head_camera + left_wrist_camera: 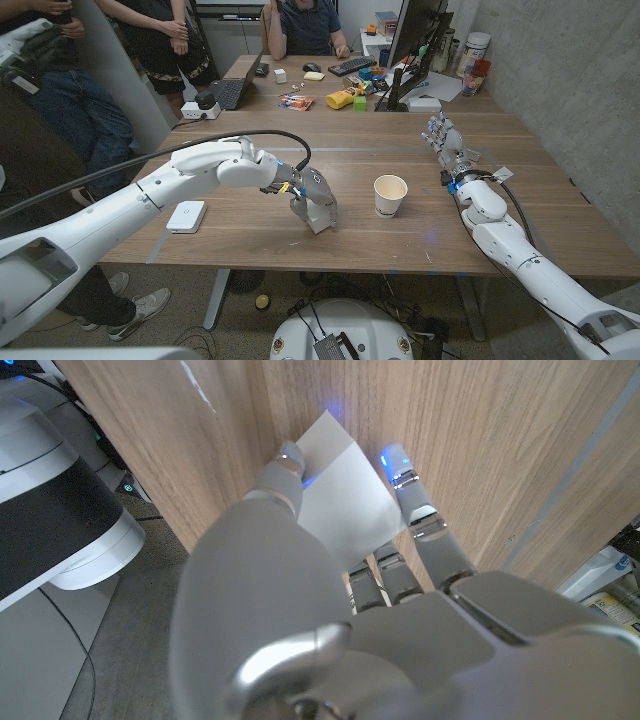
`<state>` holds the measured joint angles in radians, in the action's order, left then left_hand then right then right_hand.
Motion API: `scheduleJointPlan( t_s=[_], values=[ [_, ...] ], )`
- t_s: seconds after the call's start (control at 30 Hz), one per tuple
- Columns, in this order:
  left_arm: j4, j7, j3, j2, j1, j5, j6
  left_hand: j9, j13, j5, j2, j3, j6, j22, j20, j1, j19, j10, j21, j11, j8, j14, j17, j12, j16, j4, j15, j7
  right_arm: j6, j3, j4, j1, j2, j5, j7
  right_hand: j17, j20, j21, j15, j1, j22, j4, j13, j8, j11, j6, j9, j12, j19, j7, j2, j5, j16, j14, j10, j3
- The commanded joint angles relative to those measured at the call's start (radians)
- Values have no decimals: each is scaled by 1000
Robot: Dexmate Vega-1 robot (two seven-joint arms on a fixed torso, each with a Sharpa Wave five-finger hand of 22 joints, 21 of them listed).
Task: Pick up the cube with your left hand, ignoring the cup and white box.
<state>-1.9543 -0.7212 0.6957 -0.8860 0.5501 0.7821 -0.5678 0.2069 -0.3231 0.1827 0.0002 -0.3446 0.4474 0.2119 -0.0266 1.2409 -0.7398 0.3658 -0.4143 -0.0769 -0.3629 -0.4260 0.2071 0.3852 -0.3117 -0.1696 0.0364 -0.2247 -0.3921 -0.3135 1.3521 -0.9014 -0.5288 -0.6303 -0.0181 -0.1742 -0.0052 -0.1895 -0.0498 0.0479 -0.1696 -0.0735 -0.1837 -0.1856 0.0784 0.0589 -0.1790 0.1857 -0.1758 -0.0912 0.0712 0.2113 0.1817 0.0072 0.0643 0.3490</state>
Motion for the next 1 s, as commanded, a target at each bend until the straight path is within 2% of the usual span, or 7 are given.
scheduleJointPlan(
  t_s=[0.03, 0.2, 0.33, 0.5, 0.8, 1.0],
  values=[
    [-16, -3, -20, 5, -17, -26, 9, 6, -6, 5, 104, -12, 56, 3, -18, 110, -18, 18, -11, -1, -5, -24, 1, 10, 5, 5, 94, 43, -4, 0, -4, 1, 1, -4, 4, -5, 3, -5, -2, -5, -3, -5, -3, -5, 3, 4, -4, 8, -2, -6, -1, 5, 6, 8, 7, 0],
    [-15, -16, -17, 9, -28, -37, 4, 6, -10, 5, 105, -12, 79, 5, -22, 112, -21, 26, -19, -2, -11, -35, 0, 12, 5, 6, 93, 49, -7, 1, -5, -1, 3, -3, 1, -5, 2, -5, 0, -6, -3, -6, -3, -5, 2, 3, -4, 7, -1, -4, -3, 6, 6, 9, 6, -1],
    [-17, -36, -16, 11, -37, -57, 6, 6, -13, 6, 107, -14, 89, 6, -40, 117, -32, 38, -30, -7, -13, -48, 0, 15, 5, 6, 97, 53, -9, 2, -6, -1, 3, -4, 2, -5, 0, -5, 1, -7, -3, -7, -3, -5, 3, 3, -4, 7, -3, -5, -3, 6, 6, 9, 6, -2],
    [-29, -68, -21, 8, -46, -104, 10, 6, -16, 7, 109, -15, 98, 8, -40, 120, -38, 52, -40, -3, -13, -57, 1, 20, 5, 6, 97, 60, -13, 2, -9, 0, 4, -3, 4, -5, 0, -6, 2, -7, -3, -7, -3, -4, 4, 2, -4, 7, -3, -5, -4, 6, 6, 11, 7, -3],
    [-58, -60, -48, 5, -45, -109, 41, 6, -20, 7, 112, -17, 112, 10, -41, 124, -38, 57, -49, -2, -14, -63, 1, 20, 7, 7, 99, 67, -14, 1, -13, 6, 3, -7, 16, -5, -1, -6, 3, -8, -3, -8, -3, -4, 3, 1, -4, 7, -5, -6, -5, 7, 6, 12, 7, -5],
    [-87, -19, -82, -6, -34, -91, 64, 6, -23, 8, 114, -18, 117, 11, -43, 126, -39, 55, -56, 2, -13, -68, 2, 18, 8, 7, 99, 70, -14, 1, -9, 6, 2, -6, 14, -5, -1, -6, 3, -8, -3, -9, -3, -4, 3, 2, -4, 7, -5, -5, -6, 8, 6, 12, 7, -6]
  ],
)
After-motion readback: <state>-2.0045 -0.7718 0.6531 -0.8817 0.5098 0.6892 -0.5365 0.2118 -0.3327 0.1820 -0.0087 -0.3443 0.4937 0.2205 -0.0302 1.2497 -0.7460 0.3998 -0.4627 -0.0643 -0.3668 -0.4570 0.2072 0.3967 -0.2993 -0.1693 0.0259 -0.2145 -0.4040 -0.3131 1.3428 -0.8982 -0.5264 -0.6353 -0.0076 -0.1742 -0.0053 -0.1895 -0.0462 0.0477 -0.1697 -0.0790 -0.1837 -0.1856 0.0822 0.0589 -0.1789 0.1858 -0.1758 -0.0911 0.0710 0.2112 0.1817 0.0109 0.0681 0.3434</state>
